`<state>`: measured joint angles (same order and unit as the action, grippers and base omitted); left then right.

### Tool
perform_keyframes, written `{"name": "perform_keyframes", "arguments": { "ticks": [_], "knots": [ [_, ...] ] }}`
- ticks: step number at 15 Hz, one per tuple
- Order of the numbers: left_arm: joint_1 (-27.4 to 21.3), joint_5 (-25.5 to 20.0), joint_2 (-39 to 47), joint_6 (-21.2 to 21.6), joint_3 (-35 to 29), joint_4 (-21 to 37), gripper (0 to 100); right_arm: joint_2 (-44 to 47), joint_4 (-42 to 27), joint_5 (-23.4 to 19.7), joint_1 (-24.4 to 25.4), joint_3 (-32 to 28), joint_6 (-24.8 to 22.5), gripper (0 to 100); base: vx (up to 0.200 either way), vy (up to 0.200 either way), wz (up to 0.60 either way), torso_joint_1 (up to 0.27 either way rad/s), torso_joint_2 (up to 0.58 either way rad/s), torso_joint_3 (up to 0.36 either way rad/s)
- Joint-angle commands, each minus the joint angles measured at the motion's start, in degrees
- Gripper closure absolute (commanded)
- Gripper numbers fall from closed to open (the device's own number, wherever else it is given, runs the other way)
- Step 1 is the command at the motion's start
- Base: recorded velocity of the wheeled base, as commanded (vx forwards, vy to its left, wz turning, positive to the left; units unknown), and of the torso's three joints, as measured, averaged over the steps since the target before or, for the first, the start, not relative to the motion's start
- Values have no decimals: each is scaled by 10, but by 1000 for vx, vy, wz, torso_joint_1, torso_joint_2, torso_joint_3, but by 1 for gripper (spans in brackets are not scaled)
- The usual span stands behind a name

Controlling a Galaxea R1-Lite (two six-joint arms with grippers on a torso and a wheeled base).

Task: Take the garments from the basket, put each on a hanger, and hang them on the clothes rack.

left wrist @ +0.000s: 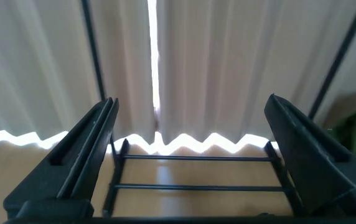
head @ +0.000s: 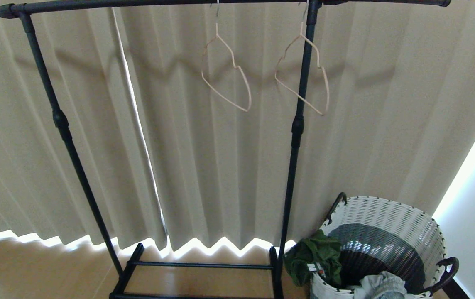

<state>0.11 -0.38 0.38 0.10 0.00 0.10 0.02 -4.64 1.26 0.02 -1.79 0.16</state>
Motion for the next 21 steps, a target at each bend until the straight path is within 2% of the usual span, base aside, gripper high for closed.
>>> {"name": "perform_keyframes", "arguments": {
  "ticks": [1, 6, 12, 13, 16, 17, 19, 21],
  "knots": [
    [0, 0, 1, 0, 0, 0, 0, 0, 0, 0, 0, -1, 0, 0, 0, 0, 0, 0, 0, 0],
    [0, 1, 0, 0, 0, 0, 0, 0, 0, -1, 0, -1, -2, 0, 0, 0, 0, 0, 0, 0],
    [0, 0, 1, 1, 0, 0, 0, 0, -6, -8, 0, -2, -13, 0, 200, 0, 0, 1, 4, 3],
    [0, 0, 1, 1, 0, 0, 0, 0, -8, -12, 0, -4, -14, 0, 0, 0, 0, 0, 0, 0],
    [0, 0, 1, 1, 0, 0, 0, 49, -55, -15, 2, -39, -47, 0, 0, 0, 0, 0, 0, 0],
    [0, 0, 1, 1, 0, 0, 0, 110, -88, -12, 14, -68, -98, 0, 0, 0, 0, 0, 0, 0],
    [0, -1, 1, 2, 0, 0, 0, 199, -100, -10, 24, -71, -158, 0, 0, 0, 0, 0, 0, 0],
    [0, -1, 1, 2, 0, 0, 0, 342, -96, -4, 23, -75, -278, 0, 0, 0, 0, 0, 0, 0]
  ]
}}
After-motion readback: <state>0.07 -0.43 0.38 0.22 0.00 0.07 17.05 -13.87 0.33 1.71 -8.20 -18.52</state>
